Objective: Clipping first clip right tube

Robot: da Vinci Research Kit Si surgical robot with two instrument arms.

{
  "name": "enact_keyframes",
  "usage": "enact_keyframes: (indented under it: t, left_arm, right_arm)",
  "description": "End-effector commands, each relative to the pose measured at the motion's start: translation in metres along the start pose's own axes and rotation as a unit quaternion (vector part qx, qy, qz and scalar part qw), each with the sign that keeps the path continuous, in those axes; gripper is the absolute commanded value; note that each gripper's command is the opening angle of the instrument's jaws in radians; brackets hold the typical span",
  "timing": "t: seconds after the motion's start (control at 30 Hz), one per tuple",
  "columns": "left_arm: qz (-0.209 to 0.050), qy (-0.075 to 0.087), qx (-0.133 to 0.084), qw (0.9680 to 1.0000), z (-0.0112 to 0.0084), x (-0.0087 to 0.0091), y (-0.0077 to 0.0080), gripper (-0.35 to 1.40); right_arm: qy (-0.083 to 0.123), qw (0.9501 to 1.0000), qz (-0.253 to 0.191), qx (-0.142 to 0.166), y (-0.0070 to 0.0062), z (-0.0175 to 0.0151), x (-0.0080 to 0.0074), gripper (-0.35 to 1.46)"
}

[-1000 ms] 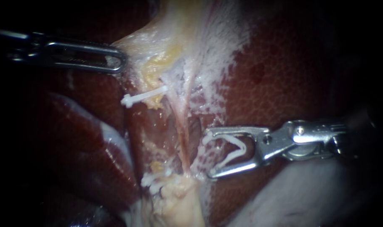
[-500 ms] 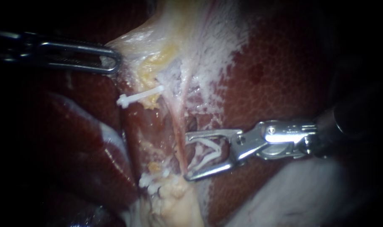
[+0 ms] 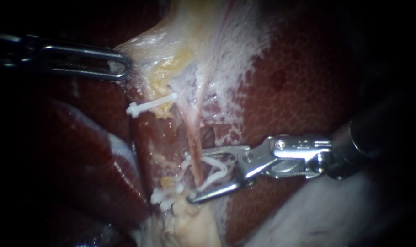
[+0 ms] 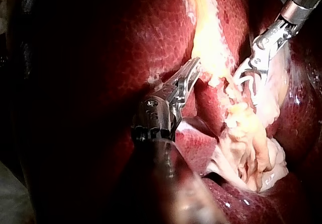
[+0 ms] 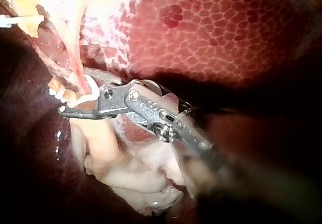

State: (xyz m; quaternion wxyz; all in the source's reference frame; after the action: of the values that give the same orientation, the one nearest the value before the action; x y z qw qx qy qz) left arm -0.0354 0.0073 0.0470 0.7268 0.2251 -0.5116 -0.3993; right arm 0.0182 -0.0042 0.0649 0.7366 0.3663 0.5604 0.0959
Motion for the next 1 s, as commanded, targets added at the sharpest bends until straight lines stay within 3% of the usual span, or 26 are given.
enact_keyframes:
  t: [0.03, 0.3, 0.6, 0.67, 0.73, 0.83, 1.0]
  left_arm:
    - [0.000, 0.000, 0.000, 1.0000, 0.0000, 0.0000, 0.0000, -0.32]
    - [0.000, 0.000, 0.000, 1.0000, -0.0001, 0.0000, 0.0000, -0.32]
    - [0.000, 0.000, 0.000, 1.0000, -0.0001, 0.0000, 0.0000, -0.32]
    - [0.000, 0.000, 0.000, 1.0000, -0.0001, 0.0000, 0.0000, -0.32]
    - [0.000, 0.000, 0.000, 1.0000, -0.0001, 0.0000, 0.0000, -0.32]
    - [0.000, 0.000, 0.000, 1.0000, -0.0001, 0.0000, 0.0000, -0.32]
    - [0.000, 0.000, 0.000, 1.0000, -0.0001, 0.0000, 0.0000, -0.32]
  right_arm:
    - [0.002, 1.0000, 0.004, 0.005, -0.0002, -0.0001, 0.0001, 0.56]
    - [-0.002, 0.9991, 0.024, 0.035, -0.0011, -0.0010, 0.0009, 0.51]
    - [-0.003, 0.9983, 0.047, 0.034, -0.0010, -0.0011, 0.0006, 0.39]
    - [-0.003, 0.9982, 0.050, 0.034, -0.0009, -0.0010, 0.0006, 0.28]
    - [-0.002, 0.9980, 0.053, 0.034, -0.0006, -0.0011, 0.0005, -0.02]
    - [-0.003, 0.9977, 0.059, 0.034, 0.0000, -0.0014, 0.0003, -0.31]
    - [-0.003, 0.9969, 0.070, 0.034, 0.0007, -0.0019, 0.0001, -0.35]
